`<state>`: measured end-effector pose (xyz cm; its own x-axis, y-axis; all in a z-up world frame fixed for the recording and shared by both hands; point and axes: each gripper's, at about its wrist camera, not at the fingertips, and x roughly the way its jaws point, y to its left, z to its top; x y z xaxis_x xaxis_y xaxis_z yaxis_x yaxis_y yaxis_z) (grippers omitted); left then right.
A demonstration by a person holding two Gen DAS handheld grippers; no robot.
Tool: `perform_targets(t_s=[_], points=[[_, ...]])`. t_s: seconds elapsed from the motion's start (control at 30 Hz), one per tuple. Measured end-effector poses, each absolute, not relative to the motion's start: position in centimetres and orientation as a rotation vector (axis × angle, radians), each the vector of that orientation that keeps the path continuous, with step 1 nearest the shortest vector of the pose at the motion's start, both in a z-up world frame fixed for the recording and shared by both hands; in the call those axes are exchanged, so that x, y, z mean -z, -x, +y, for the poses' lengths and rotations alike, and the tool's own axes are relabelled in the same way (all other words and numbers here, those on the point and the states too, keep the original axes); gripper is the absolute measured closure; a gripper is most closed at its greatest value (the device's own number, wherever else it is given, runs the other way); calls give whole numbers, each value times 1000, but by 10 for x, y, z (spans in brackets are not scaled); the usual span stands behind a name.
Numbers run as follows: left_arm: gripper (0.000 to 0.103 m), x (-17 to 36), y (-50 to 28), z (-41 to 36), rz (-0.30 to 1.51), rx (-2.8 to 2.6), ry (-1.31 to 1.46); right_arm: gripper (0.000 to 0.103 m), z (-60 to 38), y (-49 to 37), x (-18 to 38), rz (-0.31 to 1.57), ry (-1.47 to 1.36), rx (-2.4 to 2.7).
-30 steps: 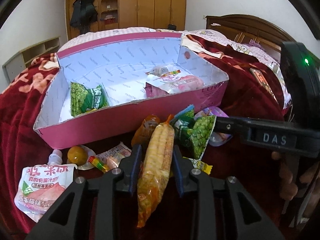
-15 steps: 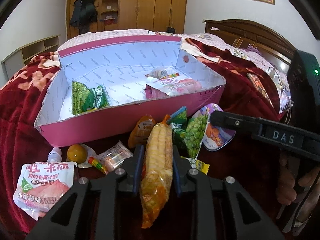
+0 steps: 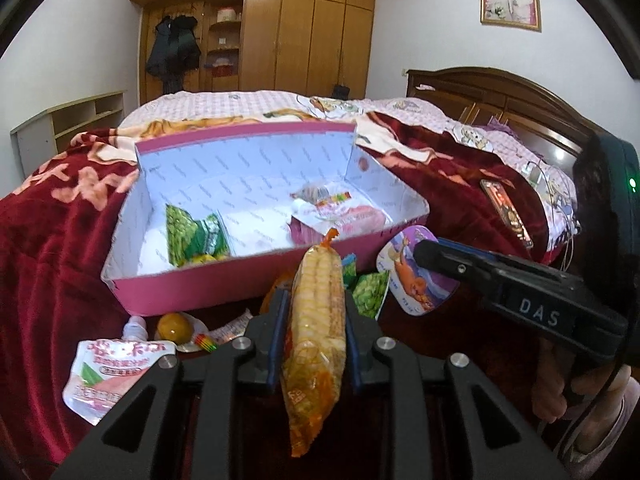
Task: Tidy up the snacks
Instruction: 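Grasp the purple oval tin with the right tool while the left lifts the corn snack, then carry the corn snack into the box with the left tool while the right carries the tin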
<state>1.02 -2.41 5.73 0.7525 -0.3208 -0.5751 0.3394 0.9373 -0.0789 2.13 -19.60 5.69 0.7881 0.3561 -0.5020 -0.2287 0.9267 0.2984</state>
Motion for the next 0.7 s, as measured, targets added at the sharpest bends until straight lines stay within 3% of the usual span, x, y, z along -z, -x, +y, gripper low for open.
perform_targets(t_s=[0.7], points=[[77,-93,-32,-11,591,274,-12,83,-196,-20,-94,506,-178,-319]])
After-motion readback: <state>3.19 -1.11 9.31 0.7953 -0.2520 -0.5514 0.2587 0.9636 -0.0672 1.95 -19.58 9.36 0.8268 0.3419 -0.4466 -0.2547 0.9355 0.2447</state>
